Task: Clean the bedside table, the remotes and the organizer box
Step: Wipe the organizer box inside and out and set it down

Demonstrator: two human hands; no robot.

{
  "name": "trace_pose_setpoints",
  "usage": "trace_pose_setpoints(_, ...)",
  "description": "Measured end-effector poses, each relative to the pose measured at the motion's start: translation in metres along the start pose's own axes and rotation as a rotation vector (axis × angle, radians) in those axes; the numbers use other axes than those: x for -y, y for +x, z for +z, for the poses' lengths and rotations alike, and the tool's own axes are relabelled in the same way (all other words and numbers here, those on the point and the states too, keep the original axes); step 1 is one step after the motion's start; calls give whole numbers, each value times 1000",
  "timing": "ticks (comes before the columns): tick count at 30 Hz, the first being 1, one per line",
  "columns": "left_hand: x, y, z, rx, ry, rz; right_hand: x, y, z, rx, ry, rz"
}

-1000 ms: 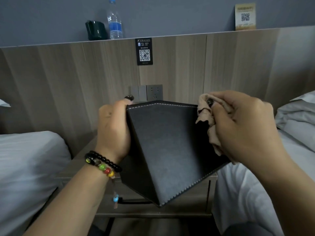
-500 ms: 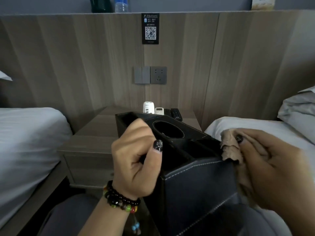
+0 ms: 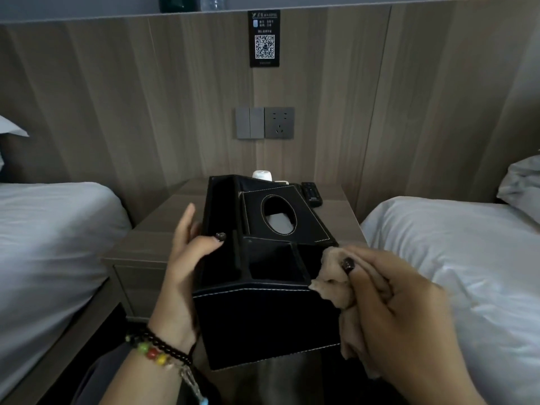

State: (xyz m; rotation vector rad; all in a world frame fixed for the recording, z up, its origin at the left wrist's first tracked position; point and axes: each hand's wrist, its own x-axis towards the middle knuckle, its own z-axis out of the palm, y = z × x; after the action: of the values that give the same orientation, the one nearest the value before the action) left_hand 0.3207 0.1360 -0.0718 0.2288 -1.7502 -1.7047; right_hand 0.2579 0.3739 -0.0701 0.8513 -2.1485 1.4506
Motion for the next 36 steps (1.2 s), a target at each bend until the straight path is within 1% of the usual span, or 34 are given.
trace_pose_setpoints(1,3,4,-7,9,-130,-142,4,3,-1,50,-15,-26)
trace_pose_setpoints(2,6,3,-12,26,-191,-180,8,7,-2,104,-10,-33)
trace_pose_setpoints(4,-3,3,-8,-5,-128,-159,13,22,-7,148,-12,-49)
trace_pose_setpoints(5,-7,4,-6,-20,-172,-198,17,31,-9,130,-36,-89)
trace_pose_setpoints(7,-11,-4,-3,-43,-242,-188,31,44,-4,138,-55,-190)
trace_pose_setpoints(9,-16,-13,6,-130,-252,-148,52,50,16,262,-33,-268)
trace_pose_setpoints(12,-22,-20,15,-287,-224,-94,80,49,52,361,-126,-451)
trace_pose_setpoints(14,-25,-23,17,-365,-230,-98,84,56,67,510,-154,-422)
trace_pose_setpoints(15,-25,-25,17,-388,-245,-114,82,57,70,551,-165,-417)
trace_pose_setpoints(17,-24,-30,15,-406,-259,-127,75,56,69,521,-157,-415)
trace_pose_setpoints(19,-20,-34,12,-408,-251,-123,65,55,66,454,-76,-329)
trace_pose_setpoints(21,-17,-38,10,-405,-215,-109,49,55,62,400,-94,-283)
trace_pose_setpoints(24,-15,-40,8,-399,-177,-70,36,51,49,363,-138,-292)
trace_pose_setpoints(28,-18,-27,-7,-339,52,-12,32,51,37,354,-226,-290)
trace_pose_setpoints(32,-35,-1,-26,-202,228,-69,43,63,43,423,-235,-263)
trace_pose_setpoints(33,-40,9,-32,-150,280,-101,48,66,47,440,-234,-266)
trace_pose_setpoints(36,-53,41,-51,91,444,-242,65,81,63,496,-212,-287)
